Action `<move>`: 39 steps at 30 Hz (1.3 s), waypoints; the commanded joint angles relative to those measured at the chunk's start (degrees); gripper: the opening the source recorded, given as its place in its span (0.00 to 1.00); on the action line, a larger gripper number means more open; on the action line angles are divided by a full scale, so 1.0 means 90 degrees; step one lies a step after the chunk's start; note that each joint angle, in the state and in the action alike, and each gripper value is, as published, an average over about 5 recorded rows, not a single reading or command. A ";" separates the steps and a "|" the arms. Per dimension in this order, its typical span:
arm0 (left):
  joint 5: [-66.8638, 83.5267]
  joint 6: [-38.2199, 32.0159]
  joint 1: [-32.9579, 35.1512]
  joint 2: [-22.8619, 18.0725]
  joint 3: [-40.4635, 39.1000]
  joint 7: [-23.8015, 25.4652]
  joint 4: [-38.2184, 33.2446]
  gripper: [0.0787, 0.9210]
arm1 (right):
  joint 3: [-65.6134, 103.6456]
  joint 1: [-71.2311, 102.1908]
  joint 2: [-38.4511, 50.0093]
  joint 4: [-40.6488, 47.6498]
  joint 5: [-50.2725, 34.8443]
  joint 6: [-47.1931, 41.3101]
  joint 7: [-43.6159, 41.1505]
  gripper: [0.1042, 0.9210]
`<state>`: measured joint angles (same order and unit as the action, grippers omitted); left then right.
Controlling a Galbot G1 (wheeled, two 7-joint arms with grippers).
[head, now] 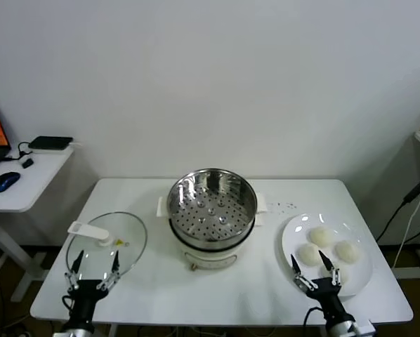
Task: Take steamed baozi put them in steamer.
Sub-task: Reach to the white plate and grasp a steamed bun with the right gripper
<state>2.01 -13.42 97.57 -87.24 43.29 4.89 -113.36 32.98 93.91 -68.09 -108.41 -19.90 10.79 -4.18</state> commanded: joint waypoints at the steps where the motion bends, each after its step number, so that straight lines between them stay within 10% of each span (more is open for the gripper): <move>1: 0.0043 -0.0040 -0.0007 -0.0012 -0.0046 0.0018 -0.0057 0.88 | 0.0318 -0.0528 0.0415 -0.0052 0.0274 -0.0495 -0.0126 0.88; 11: -0.0050 -0.0069 -0.0178 -0.0103 -0.0165 0.0037 0.0003 0.88 | 0.0307 -0.2268 0.2775 0.0359 0.0394 -0.2468 -0.1578 0.88; 21: -0.0111 -0.0215 -0.0193 -0.0187 -0.0312 -0.0004 0.0160 0.88 | -0.1631 -0.4962 0.4592 0.2151 0.0974 -0.2305 -0.4820 0.88; 39: 0.0015 -0.0071 -0.0004 -0.0085 -0.0396 -0.0005 0.0035 0.88 | -0.8102 -1.1019 0.4242 0.5121 0.2415 -0.0457 -0.7169 0.88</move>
<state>1.71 -14.69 97.16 -88.59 39.81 4.75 -112.43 -13.91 19.97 -30.33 -74.65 -3.46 0.41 -58.21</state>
